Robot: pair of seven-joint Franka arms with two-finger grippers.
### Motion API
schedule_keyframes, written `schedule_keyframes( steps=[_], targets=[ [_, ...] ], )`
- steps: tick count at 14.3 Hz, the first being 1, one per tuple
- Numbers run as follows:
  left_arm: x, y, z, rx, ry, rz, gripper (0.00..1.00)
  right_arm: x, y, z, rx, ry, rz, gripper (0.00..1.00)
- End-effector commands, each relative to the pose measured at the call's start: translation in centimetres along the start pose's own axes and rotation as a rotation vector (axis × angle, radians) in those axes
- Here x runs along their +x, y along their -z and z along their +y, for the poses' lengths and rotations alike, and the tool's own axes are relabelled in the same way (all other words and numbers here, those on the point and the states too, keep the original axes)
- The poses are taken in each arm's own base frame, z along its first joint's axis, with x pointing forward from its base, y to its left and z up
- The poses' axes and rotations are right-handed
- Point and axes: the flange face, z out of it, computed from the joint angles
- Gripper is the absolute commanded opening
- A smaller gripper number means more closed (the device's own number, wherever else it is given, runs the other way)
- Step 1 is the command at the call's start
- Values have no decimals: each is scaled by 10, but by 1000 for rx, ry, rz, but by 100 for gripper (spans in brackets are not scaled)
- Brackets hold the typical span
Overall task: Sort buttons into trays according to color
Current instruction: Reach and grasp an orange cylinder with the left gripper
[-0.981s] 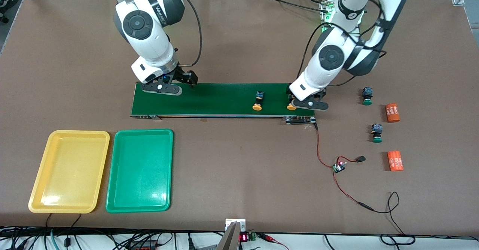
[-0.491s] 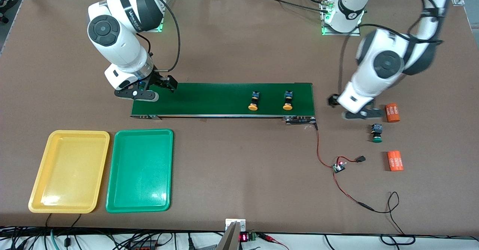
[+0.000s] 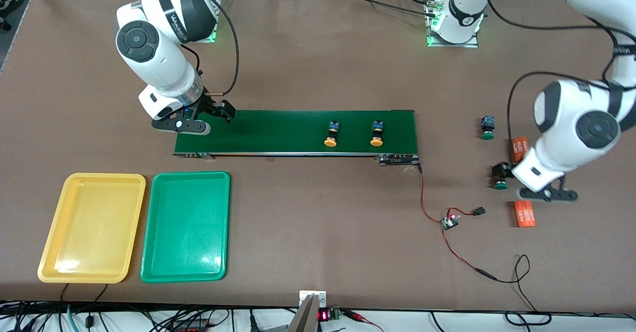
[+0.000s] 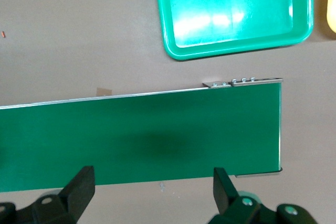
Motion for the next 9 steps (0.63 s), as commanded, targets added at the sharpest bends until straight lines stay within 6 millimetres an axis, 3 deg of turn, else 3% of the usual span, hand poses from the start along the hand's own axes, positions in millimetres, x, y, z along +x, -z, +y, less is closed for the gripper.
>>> schedule_keyframes(
  steps=[1, 6, 9],
  targets=[
    [35, -23, -20, 6, -11, 8, 100, -9, 1, -2, -20, 2, -34, 100],
    [54, -79, -78, 5, 1, 140, 100, -1, 4, 7, -8, -1, -19, 100],
    [45, -129, -76, -13, 5, 95, 100, -1, 6, 2, 9, 0, -7, 100]
  ],
)
